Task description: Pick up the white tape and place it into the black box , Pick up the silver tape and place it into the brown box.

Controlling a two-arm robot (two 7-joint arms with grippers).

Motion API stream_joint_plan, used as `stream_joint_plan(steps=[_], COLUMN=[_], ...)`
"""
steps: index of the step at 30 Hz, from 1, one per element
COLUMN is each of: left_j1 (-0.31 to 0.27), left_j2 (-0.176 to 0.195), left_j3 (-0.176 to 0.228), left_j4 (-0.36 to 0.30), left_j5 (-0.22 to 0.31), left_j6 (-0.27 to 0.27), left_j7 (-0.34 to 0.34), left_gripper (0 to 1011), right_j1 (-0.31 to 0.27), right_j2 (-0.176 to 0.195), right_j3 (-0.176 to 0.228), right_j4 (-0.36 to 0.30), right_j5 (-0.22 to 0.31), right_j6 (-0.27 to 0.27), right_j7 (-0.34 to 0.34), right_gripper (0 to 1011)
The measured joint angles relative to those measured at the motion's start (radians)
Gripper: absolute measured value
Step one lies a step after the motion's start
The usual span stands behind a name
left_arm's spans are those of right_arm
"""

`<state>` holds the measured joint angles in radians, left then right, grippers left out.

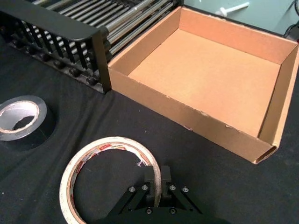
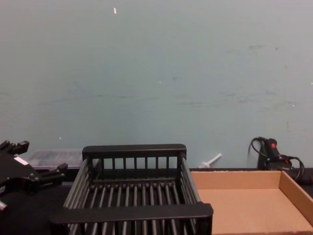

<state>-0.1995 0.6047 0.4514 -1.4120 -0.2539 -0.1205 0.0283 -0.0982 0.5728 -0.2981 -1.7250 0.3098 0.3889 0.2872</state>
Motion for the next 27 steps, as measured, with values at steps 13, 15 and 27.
stream_joint_plan(steps=[13,15,27], left_j1=[0.000,0.000,0.000], left_j2=[0.000,0.000,0.000], left_j3=[0.000,0.000,0.000], left_j4=[0.000,0.000,0.000], left_j5=[0.000,0.000,0.000], left_j6=[0.000,0.000,0.000], left_j7=[0.000,0.000,0.000], left_gripper=[1001,1001,1001], right_j1=[-0.006,-0.002,0.099], right_j2=[0.001,0.001,-0.022], right_j3=[0.056,0.061,0.073], right_j4=[-0.034,-0.037,0.013], right_j5=[-0.001,-0.003,-0.043], right_j6=[-0.042,-0.047,-0.054], right_j7=[0.037,0.038,0.033], right_gripper=[87,87,87])
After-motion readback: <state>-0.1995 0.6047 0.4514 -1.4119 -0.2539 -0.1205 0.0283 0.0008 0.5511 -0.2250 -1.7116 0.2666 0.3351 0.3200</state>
